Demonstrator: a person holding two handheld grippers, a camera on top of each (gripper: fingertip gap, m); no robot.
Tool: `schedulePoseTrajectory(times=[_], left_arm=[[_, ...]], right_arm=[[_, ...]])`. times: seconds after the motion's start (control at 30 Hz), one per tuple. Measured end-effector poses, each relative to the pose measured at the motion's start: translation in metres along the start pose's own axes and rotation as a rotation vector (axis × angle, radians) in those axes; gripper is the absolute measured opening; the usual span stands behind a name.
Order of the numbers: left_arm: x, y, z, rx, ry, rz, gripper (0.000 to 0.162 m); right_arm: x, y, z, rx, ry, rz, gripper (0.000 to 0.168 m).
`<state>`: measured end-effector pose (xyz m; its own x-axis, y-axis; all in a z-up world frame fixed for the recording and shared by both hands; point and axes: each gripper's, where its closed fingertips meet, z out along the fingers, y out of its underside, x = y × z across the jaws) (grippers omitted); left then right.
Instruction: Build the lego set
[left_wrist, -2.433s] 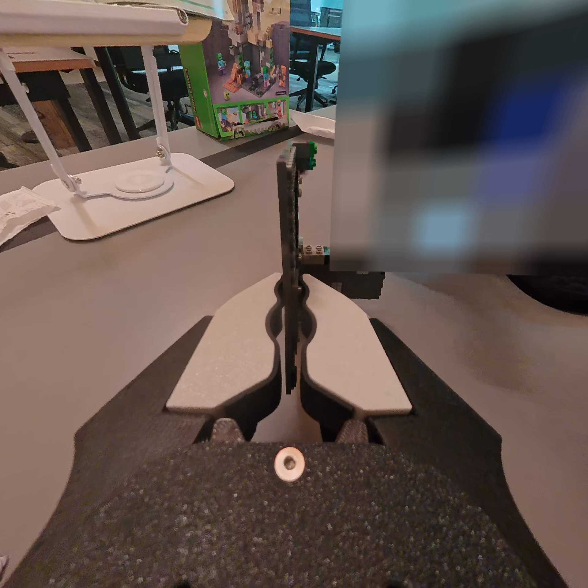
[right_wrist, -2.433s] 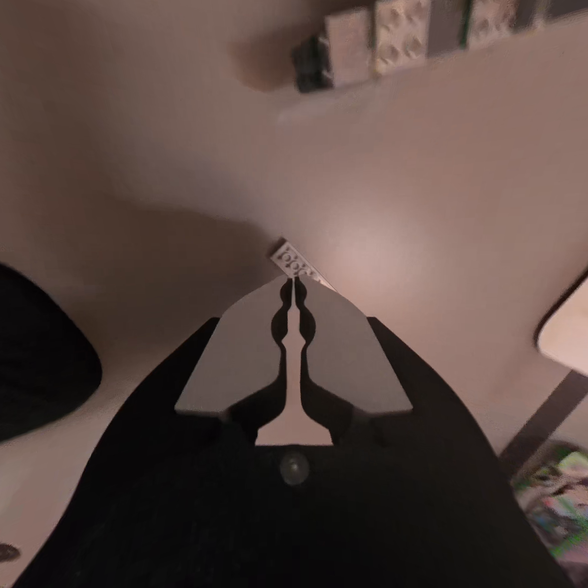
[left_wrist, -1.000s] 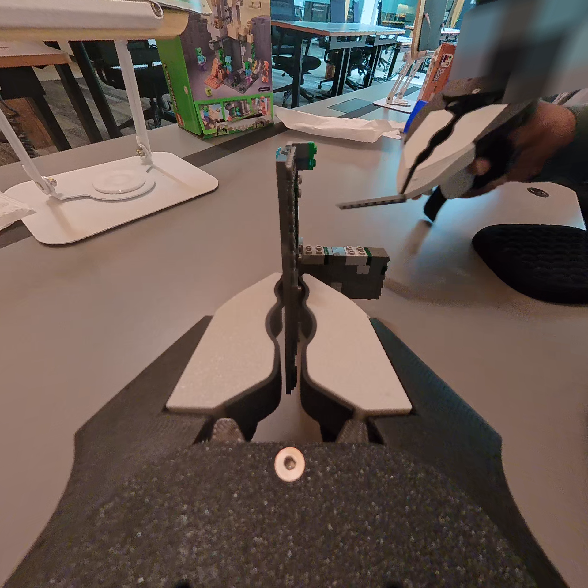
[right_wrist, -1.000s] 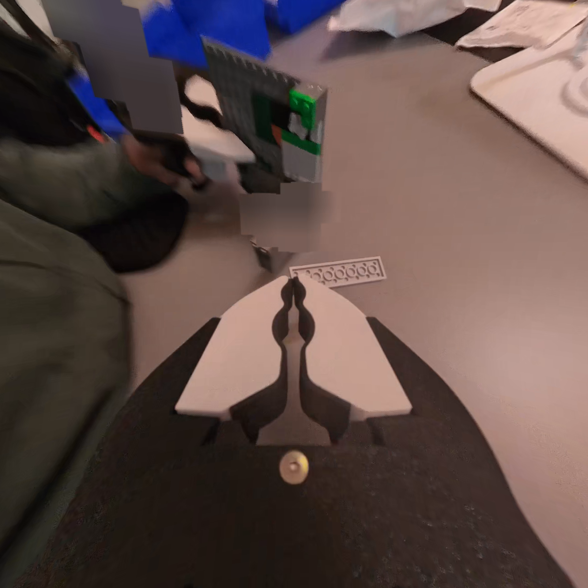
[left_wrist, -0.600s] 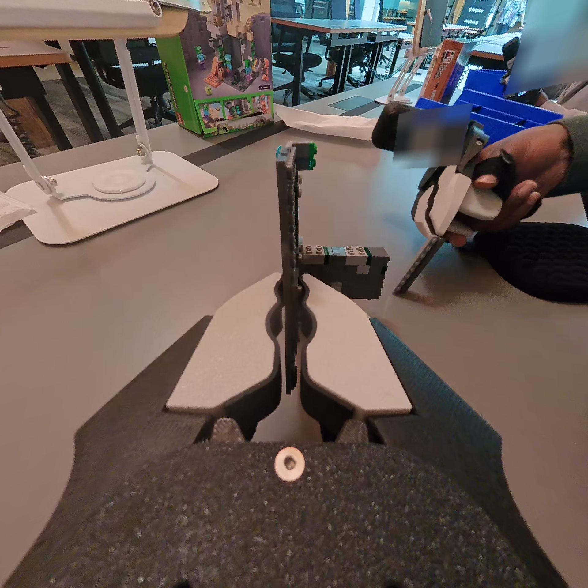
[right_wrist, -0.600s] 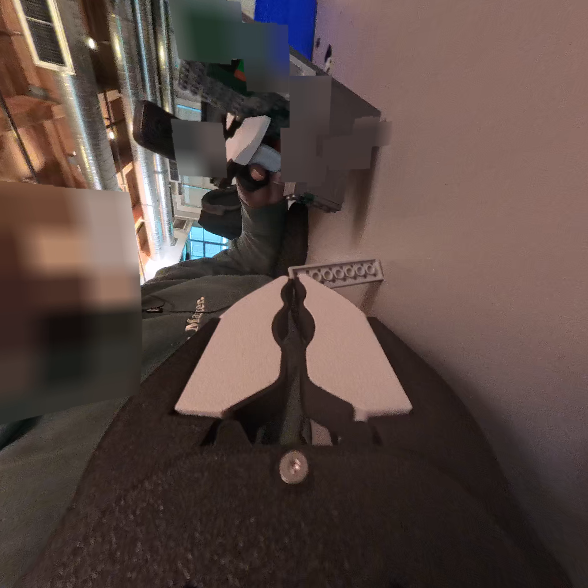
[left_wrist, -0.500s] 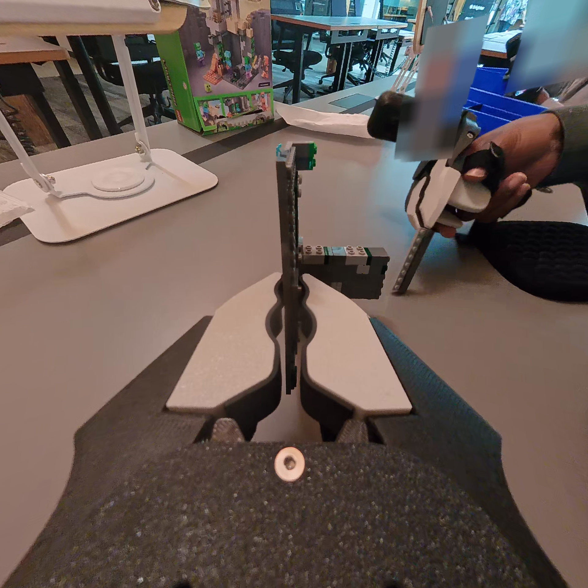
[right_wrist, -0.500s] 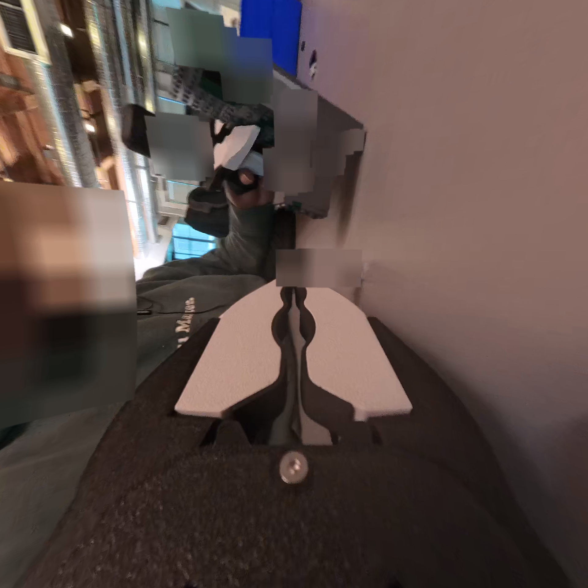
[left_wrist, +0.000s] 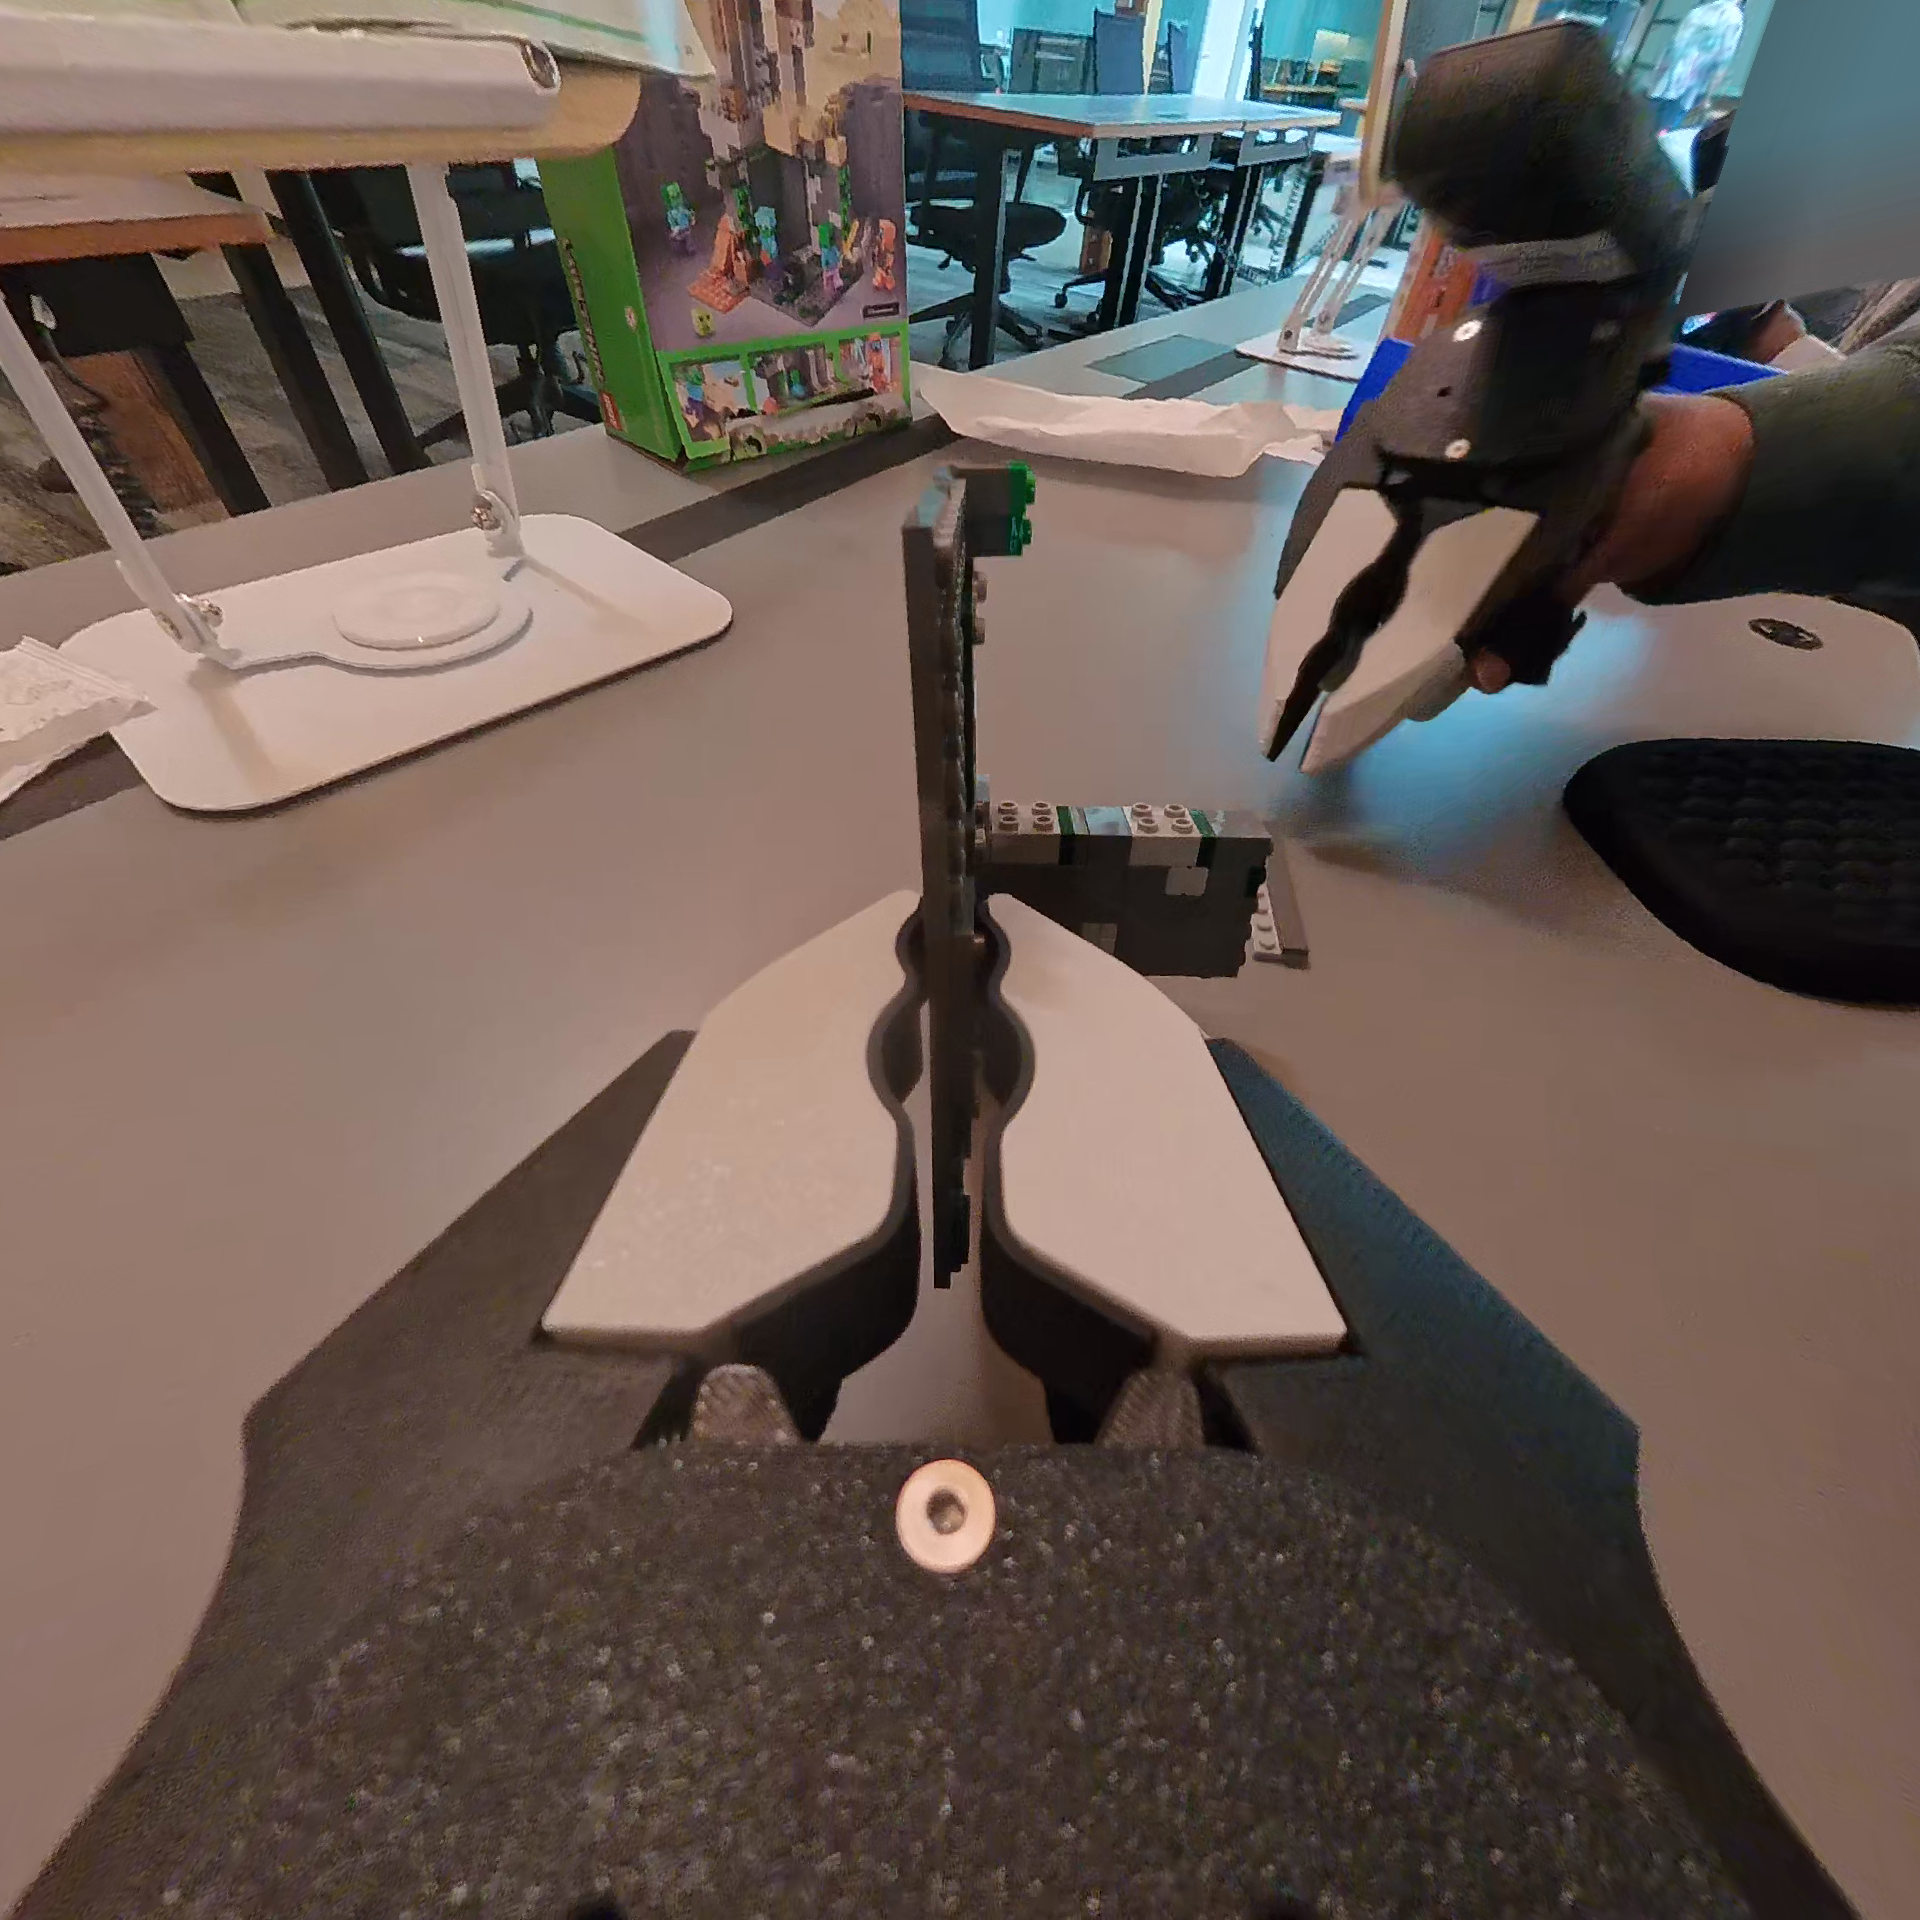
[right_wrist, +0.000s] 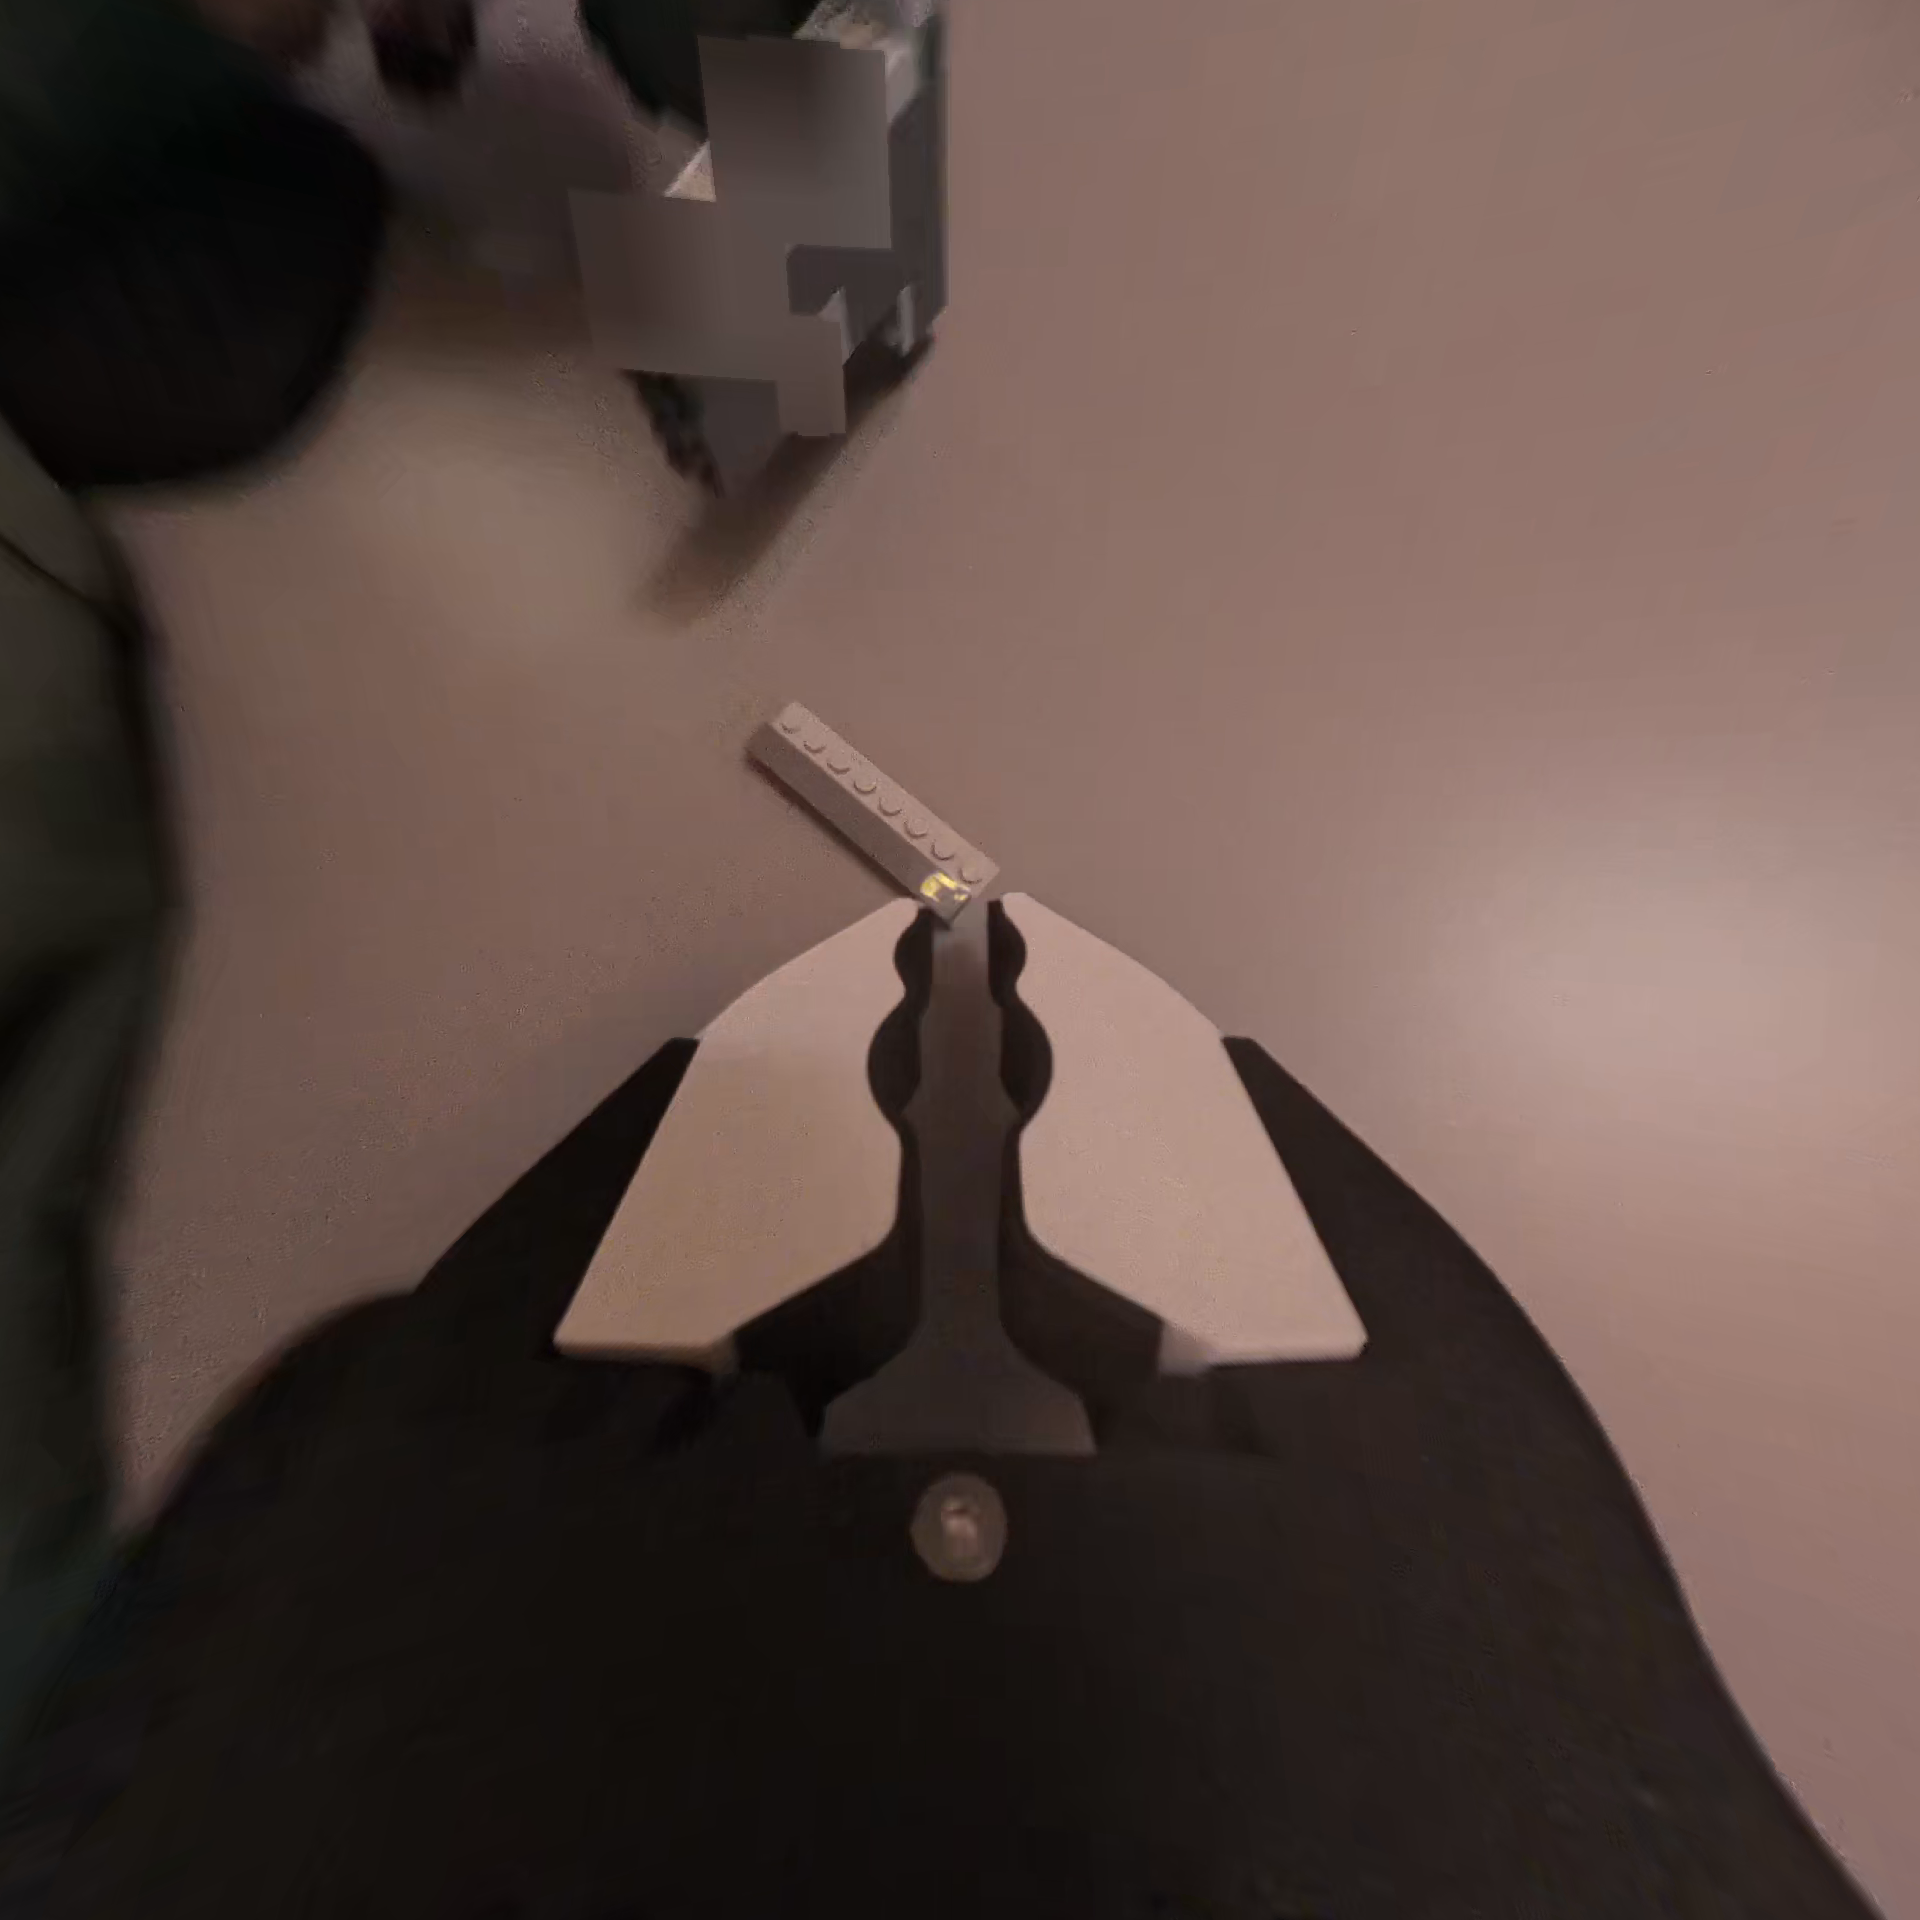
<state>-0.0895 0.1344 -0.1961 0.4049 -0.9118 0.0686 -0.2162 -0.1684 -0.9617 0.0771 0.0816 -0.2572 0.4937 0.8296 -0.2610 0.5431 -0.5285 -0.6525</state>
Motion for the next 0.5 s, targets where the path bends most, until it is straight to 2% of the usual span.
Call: schedulePoseTrajectory(times=[0.1,0.2,0.33,0.5], left_arm=[[-0.001,-0.003,-0.001,0.017,-0.010,0.008,0.006],[-0.001,-0.004,-0.001,0.026,-0.020,0.016,0.006],[-0.001,-0.005,-0.002,0.028,-0.032,0.031,0.006],[-0.004,-0.006,-0.003,0.040,-0.049,0.034,0.006]], right_arm=[[-0.009,-0.004,0.005,-0.094,0.101,-0.327,0.019],[-0.018,-0.005,0.016,-0.182,0.088,-0.504,0.026],[-0.017,-0.005,0.026,-0.277,0.035,-0.633,0.027],[-0.013,0.002,0.034,-0.411,-0.038,-0.693,0.029]])
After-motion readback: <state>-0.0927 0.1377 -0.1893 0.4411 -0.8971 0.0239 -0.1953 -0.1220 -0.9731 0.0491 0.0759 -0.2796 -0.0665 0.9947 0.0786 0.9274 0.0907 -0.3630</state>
